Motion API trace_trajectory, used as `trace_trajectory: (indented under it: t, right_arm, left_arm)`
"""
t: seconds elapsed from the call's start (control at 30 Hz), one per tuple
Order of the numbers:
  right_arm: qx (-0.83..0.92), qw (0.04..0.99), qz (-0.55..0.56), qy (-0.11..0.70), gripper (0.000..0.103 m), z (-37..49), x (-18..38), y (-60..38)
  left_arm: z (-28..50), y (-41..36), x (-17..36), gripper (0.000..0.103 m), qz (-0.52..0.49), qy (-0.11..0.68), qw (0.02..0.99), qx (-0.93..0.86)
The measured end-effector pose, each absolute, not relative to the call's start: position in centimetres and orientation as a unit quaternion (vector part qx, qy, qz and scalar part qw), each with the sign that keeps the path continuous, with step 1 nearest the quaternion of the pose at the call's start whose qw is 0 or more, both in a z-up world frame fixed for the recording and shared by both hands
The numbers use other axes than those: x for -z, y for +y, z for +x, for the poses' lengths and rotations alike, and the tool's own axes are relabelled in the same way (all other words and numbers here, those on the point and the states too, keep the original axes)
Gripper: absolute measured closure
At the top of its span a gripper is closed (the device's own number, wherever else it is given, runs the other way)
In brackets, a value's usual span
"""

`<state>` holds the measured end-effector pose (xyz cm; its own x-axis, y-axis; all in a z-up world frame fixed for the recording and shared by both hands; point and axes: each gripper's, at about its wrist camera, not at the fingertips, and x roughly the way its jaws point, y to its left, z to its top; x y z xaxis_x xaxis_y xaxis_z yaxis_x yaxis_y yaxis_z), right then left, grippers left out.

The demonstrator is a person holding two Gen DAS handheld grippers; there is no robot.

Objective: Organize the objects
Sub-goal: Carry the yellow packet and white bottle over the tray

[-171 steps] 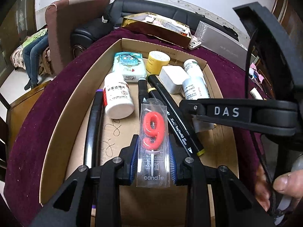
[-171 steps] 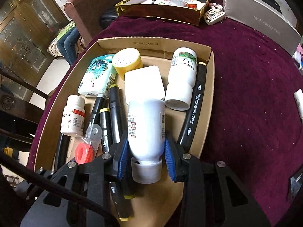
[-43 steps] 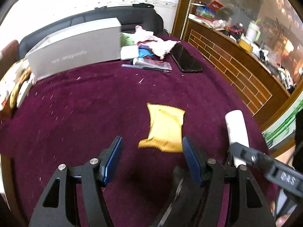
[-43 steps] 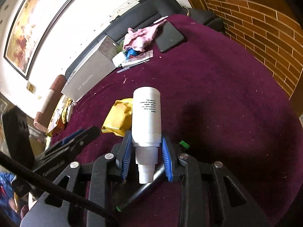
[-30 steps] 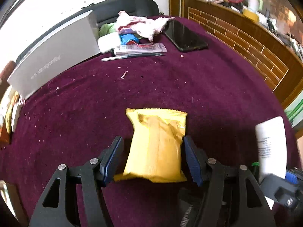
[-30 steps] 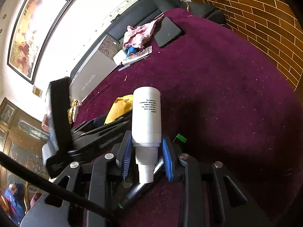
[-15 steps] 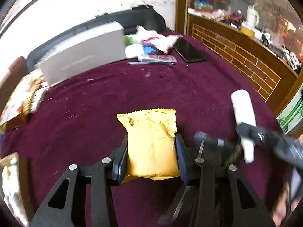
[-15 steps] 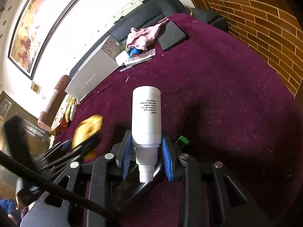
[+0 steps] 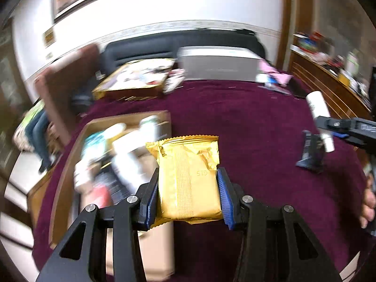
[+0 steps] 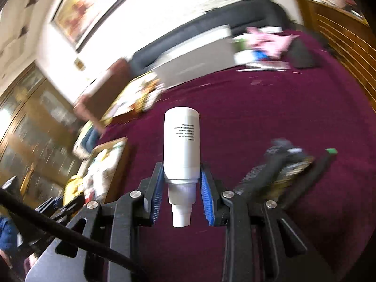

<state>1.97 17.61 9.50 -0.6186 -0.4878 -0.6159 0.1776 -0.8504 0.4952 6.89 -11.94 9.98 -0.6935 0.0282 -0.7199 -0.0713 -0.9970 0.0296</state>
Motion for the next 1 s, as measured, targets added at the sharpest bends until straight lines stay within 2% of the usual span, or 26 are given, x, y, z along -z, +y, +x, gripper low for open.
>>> trace_trajectory:
  t: [0.2,0.37,0.63,1.0]
  right_arm:
    - [0.83,0.294,0.44,-0.179,0.075,3.3,-9.2,6.4]
    - [0.802,0.328,0.48,-0.136,0.075,3.9,-7.3,-2.2]
    - [0.805,0.31,0.503,-0.052,0.075,3.5,-4.9,-9.9]
    - [0.807,0.265,0.527,-0.015,0.075,1.3,-1.9,-11.7]
  left_arm:
    - [9.8,-19.5,-7.4,0.064,-0.407,-0.01,-0.026,-0.913]
    - [10.6,-23.1,-5.7,0.064,-0.413,-0.02,-0.057,-0.909]
    - [9.8,-26.3,-3.7,0.064,-0.42,-0.047,-0.065,-0.904]
    - [8.5,-27.1,-2.1,0.063,-0.415,-0.041,-0.075,-0.906]
